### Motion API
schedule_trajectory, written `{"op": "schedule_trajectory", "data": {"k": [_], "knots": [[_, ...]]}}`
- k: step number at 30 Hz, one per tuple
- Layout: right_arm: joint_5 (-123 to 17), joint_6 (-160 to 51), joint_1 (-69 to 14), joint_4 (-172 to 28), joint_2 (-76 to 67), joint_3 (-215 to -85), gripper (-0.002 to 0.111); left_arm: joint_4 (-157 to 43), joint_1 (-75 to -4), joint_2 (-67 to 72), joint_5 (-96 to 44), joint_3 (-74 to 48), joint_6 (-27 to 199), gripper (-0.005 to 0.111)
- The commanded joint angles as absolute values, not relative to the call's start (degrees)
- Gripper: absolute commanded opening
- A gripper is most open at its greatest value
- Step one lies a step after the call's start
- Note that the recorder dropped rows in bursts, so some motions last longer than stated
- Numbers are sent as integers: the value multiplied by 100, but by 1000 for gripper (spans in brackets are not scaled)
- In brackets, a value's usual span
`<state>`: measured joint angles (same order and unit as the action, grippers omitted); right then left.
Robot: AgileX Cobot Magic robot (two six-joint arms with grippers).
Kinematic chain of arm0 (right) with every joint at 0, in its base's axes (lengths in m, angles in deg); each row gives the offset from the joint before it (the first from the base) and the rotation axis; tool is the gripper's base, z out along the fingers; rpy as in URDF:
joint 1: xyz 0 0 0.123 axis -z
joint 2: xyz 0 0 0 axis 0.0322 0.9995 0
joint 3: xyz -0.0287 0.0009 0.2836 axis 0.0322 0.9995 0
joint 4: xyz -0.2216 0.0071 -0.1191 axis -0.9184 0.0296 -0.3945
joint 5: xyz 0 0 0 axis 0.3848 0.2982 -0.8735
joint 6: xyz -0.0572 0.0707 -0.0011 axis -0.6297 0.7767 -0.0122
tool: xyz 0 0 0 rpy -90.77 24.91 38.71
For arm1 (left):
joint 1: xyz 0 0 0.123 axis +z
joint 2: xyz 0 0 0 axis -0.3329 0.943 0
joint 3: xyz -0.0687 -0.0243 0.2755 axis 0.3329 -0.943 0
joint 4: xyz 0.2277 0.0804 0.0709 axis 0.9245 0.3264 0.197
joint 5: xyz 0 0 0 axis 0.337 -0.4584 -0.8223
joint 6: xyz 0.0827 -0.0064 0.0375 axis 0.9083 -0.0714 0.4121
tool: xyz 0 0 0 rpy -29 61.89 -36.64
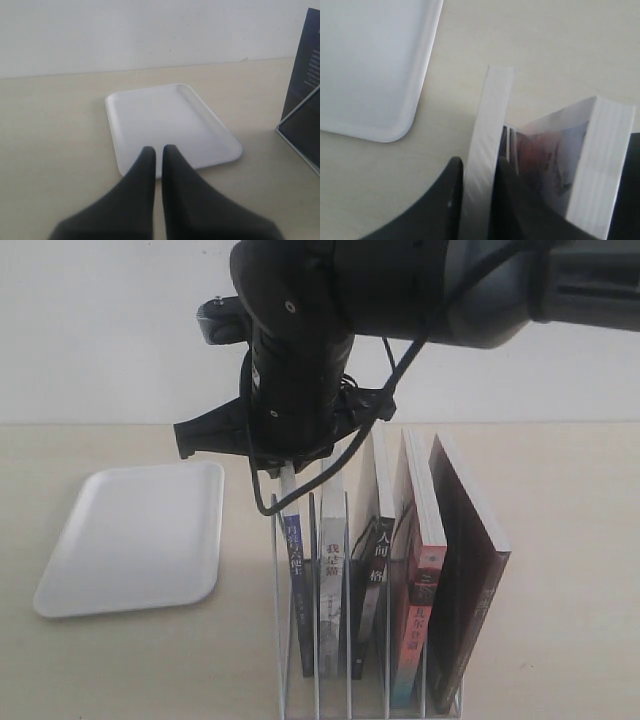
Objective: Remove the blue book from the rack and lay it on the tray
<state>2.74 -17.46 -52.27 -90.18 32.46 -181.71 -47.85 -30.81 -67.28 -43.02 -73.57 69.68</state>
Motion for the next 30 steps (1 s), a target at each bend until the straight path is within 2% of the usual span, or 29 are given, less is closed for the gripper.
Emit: {"op": "schedule_trajectory", "data": {"k": [1,4,6,7,30], "knots": [[163,-1796,-5233,-9107,3226,-18199,17,-4801,-3063,-6739,-4295,-7376,6991,4],[175,-1812,-5233,-9121,3226,-18199,15,-4801,-3063,-6739,-4295,-7376,6991,4],[197,-1918,-5233,-9125,3226,-18199,1,-4801,-3063,-6739,-4295,-7376,6991,4],[197,-1930,-5233,-9134,3226,-18199,0,-4801,-3063,-6739,-4295,-7376,6991,4],[112,-2465,-5233,-9589,2005,-18199,0,-4801,-3063,-6739,-4295,-7376,6991,4]]}}
